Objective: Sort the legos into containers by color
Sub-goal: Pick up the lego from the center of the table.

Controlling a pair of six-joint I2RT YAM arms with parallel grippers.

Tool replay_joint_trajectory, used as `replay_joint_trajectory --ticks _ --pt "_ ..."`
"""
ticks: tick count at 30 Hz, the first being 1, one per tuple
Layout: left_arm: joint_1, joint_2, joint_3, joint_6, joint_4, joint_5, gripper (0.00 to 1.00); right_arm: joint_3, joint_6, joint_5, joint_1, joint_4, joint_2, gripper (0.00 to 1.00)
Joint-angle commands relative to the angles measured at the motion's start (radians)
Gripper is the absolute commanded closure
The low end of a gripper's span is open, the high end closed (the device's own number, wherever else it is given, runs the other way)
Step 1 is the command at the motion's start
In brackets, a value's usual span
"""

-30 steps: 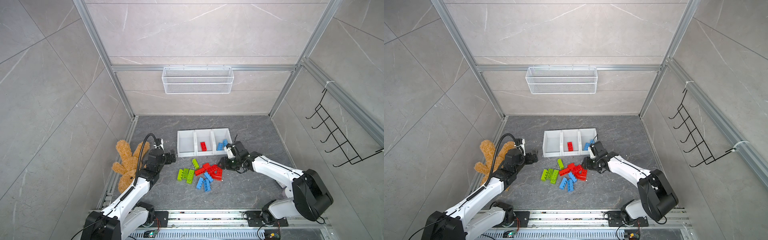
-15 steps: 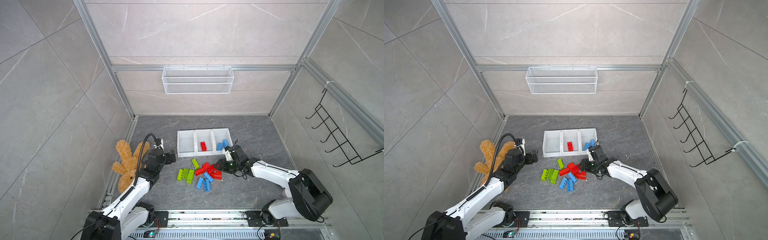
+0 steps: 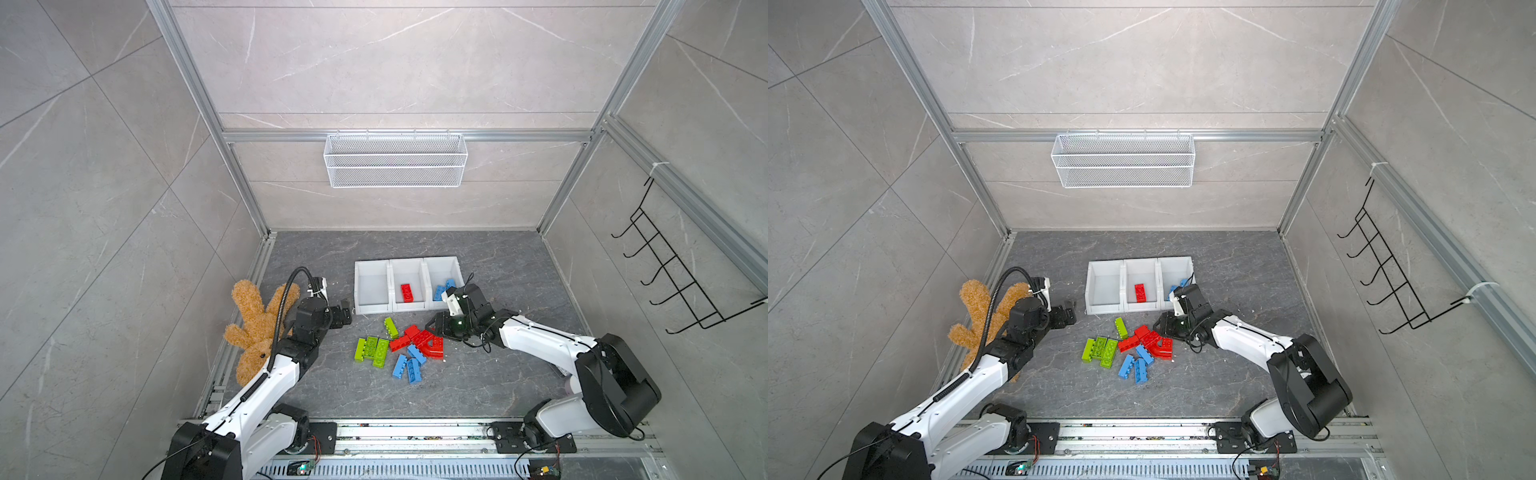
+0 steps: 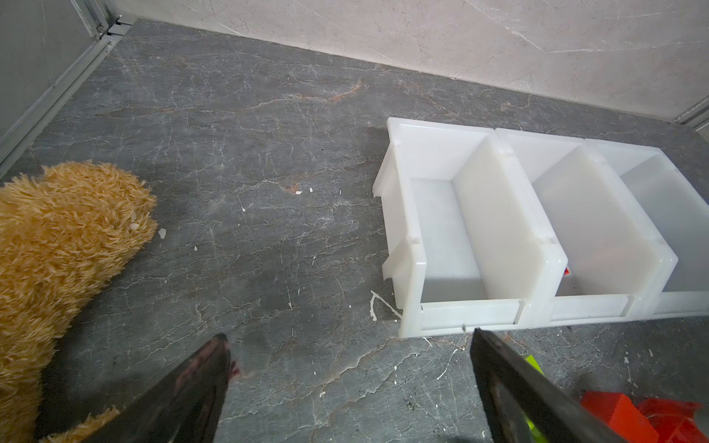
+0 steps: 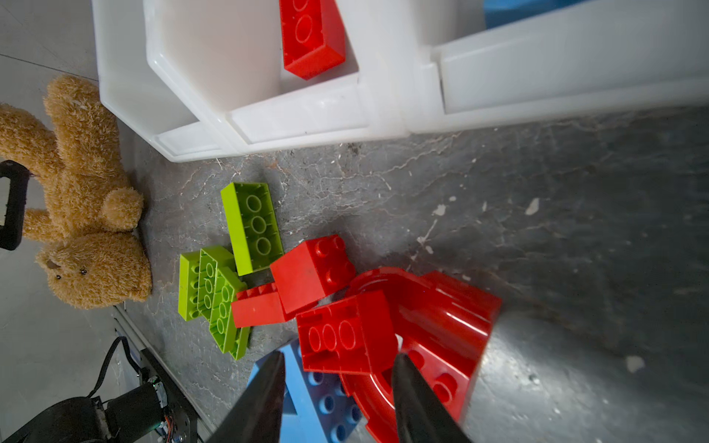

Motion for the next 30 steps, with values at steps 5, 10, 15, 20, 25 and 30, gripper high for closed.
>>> replay_joint_trajectory --ticks 5,10,15,20,25,30 --pt "-0.005 -0.016 0.018 0.008 0.01 0.0 0.01 -0.018 -0.001 -0.028 0.003 0.029 0.053 0.51" --pt "-0.005 -0.012 0.02 0.008 0.01 0.001 0.01 -0.061 0.045 -0.085 0.003 0.16 0.063 0.51" --pt "-0.005 -0.011 0.02 0.009 0.009 -0.001 0.01 -0.05 0.036 -0.079 0.003 0.13 0.11 0.52" --pt "-0.005 -0.014 0.02 0.008 0.008 -0.002 0.01 -0.048 0.02 -0.064 0.003 0.099 0.129 0.52" --pt "-0.005 -0.016 0.021 0.01 0.006 -0.004 0.01 -0.061 0.047 -0.107 0.004 0.176 0.152 0.54" --pt "-0.005 -0.016 0.02 0.012 0.004 -0.008 0.01 -0.059 0.048 -0.104 0.009 0.174 0.152 0.62"
